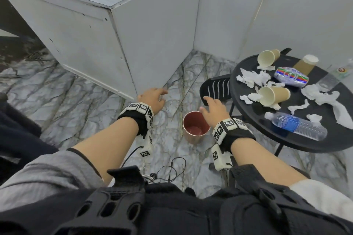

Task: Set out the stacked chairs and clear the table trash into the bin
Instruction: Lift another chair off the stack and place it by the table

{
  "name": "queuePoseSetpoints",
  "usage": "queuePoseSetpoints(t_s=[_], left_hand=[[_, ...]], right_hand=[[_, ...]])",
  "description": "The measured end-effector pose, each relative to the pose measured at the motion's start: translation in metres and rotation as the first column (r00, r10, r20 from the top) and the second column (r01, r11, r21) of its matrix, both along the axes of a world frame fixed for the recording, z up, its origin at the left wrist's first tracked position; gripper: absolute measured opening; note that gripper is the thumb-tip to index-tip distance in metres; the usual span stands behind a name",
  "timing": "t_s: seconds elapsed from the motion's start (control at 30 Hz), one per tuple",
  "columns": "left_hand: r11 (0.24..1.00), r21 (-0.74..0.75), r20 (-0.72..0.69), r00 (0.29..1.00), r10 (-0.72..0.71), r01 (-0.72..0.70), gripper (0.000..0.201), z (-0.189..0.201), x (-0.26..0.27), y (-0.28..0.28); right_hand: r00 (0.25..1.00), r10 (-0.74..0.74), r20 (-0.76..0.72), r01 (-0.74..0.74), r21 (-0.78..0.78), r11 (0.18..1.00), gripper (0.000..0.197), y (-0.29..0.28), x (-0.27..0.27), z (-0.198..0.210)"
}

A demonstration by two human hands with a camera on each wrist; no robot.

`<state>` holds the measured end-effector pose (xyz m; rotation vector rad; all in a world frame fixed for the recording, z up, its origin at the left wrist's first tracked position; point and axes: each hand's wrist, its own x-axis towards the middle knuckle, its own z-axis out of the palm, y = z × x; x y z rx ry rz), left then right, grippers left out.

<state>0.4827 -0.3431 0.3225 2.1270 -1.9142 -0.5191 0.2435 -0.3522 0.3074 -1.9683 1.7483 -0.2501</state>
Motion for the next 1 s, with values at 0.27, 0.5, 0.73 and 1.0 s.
queuePoseSetpoints(t_s=[0.27, 0.5, 0.73, 1.0], left_hand=[[0.998, -0.043, -0.019, 0.999, 0.045, -0.046, 0.033, 0.004, 0.021, -0.129], [0.999, 0.017, 0.02, 0.999, 0.049, -0.049, 0.035, 0.009, 0.041, -0.227], [0.998, 0.042, 0.1, 0.994, -0.043, 0.039, 0.037, 0.0, 0.073, -0.335], [0.966, 0.05, 0.163, 0.952, -0.258, 0.253, 0.041, -0.004, 0.107, -0.486]], right_hand=[[0.998, 0.069, 0.014, -0.069, 0.033, 0.997, 0.048, -0.145, 0.03, -0.004], [0.995, 0.096, 0.016, -0.097, 0.066, 0.993, 0.047, -0.258, 0.06, -0.002], [0.998, -0.012, 0.058, 0.004, 0.125, 0.992, 0.047, -0.356, 0.102, -0.019], [0.951, -0.275, 0.141, 0.266, 0.082, 0.961, 0.045, -0.482, 0.14, -0.022]])
